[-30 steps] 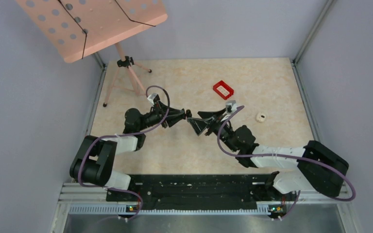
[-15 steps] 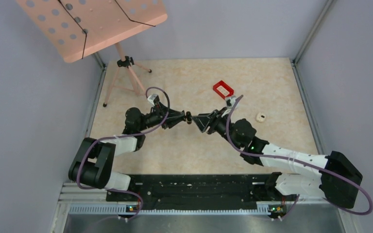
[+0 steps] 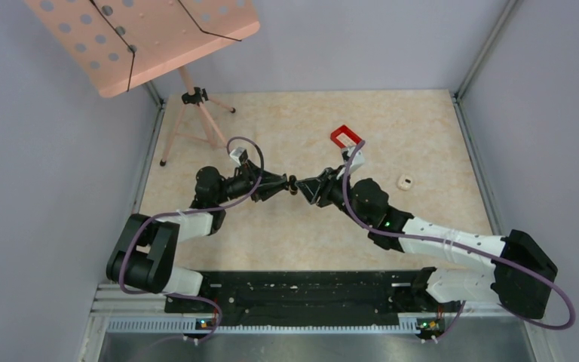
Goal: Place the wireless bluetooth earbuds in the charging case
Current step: Place the earbud in the charging case.
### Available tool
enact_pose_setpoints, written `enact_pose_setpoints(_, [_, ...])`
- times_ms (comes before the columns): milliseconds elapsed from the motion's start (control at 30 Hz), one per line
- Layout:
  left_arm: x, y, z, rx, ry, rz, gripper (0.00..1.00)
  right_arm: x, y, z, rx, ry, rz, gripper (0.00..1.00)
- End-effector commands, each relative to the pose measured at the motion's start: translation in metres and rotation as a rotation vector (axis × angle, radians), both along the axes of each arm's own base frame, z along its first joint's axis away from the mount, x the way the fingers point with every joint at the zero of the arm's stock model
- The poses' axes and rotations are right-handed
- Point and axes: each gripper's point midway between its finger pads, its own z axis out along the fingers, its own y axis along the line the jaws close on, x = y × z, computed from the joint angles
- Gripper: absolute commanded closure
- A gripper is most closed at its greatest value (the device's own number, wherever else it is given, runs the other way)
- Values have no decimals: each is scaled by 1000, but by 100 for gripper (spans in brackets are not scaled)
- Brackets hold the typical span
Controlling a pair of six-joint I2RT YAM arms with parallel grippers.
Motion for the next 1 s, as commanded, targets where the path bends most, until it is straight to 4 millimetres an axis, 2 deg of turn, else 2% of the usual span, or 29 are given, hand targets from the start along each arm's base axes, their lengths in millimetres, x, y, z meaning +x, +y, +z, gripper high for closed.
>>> enact_pose_setpoints(0, [-2,0,18,2,-100,-2,100,2,9,27,62,-34,26,64])
enact_pose_setpoints(467, [0,-1,18,33,-107,-5,100,-1,20,21,29,-26,61,65])
enact_pose_setpoints(633, [0,-1,19,34,-109,-5,100,1,24,12,5,-8,70,65])
enact_pose_setpoints(767, [-1,-1,19,39,-112,-4,100,2,25,11,3,-8,66,73])
enact_pose_setpoints(967, [-1,-1,19,40,-113,-7,100,4,22,12,-1,-11,49,71])
